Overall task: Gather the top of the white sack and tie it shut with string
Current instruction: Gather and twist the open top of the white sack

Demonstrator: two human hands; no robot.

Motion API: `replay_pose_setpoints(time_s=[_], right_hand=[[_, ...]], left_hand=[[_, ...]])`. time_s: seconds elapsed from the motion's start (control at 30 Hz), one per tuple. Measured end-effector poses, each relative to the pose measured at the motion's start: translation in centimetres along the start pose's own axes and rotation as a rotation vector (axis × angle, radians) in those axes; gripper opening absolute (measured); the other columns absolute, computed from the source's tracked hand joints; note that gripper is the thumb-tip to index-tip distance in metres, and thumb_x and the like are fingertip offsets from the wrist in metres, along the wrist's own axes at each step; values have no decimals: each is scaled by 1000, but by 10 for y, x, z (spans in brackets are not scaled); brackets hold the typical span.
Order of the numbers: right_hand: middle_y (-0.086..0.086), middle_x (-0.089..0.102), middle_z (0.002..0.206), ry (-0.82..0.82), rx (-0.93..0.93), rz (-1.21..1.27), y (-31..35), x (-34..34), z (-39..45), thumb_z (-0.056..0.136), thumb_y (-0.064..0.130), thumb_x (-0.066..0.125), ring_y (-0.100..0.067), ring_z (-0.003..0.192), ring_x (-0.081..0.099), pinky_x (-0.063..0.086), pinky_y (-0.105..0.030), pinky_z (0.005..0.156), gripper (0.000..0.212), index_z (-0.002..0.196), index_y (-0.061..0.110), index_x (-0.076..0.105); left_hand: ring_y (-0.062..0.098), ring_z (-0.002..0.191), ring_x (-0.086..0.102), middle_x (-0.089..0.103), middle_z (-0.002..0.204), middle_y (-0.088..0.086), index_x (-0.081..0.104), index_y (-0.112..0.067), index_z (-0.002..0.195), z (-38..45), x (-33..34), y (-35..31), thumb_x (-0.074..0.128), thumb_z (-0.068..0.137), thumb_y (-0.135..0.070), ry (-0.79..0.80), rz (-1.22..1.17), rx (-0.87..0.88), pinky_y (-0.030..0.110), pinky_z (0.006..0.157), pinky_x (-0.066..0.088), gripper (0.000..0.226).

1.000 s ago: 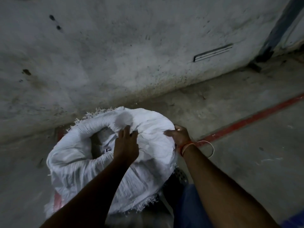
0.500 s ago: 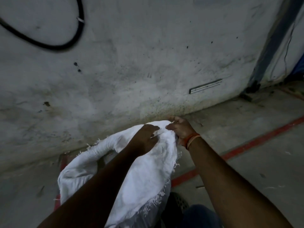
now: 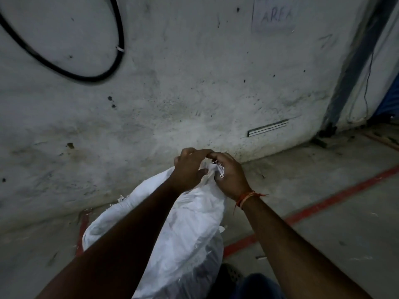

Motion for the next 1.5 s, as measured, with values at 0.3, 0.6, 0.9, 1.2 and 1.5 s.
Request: replay_pose_setpoints(time_s=[0.3,0.6,0.9,1.2,1.5], right_hand=[[-5,70,95,131,459,-84,-47,-4,-29,70,17,84,-18,83,65,46,-22,70,39,103,9,64],[-17,58,70,-60,846,413,-73,-7,-56,62,2,74,-27,63,58,42,-39,58,14,70,-5,65],[-31,69,96,58,951,1059,-32,-1,-37,53,7,61,-42,85,67,52,-48,94,55,102,-16,68],[-11,74,71,-164,566,99,-14,-45,-16,69,9,75,-21,62,65,55,-34,61,11,80,6,76],[-10,54,52,-222,918,633,13,-74,17,83,-6,58,-17,37,53,46,-21,41,27,61,8,55]], left_hand=[[18,100,54,53,78,-14,66,-37,99,-4,-18,-7,70,80,-43,-43,204,-41,37,82,31,21],[15,67,49,59,76,1,42,-21,75,-7,-6,-12,58,74,-21,163,-165,155,26,66,36,16],[11,93,60,65,108,-3,56,-28,115,-8,-8,-10,73,84,-42,390,-556,-125,30,81,48,39],[14,90,71,77,95,-7,74,-25,95,-2,-58,-32,67,77,-25,-137,-100,130,30,80,54,19],[16,98,59,56,120,0,48,-31,123,-16,-71,-65,57,93,-27,-58,-51,272,29,78,51,32]])
Point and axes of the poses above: each hand's wrist, its own z-axis towards the middle knuckle, its own x-axis out of the palm, y = z × x, the point moved 7 cm from there along z, towards the middle knuckle
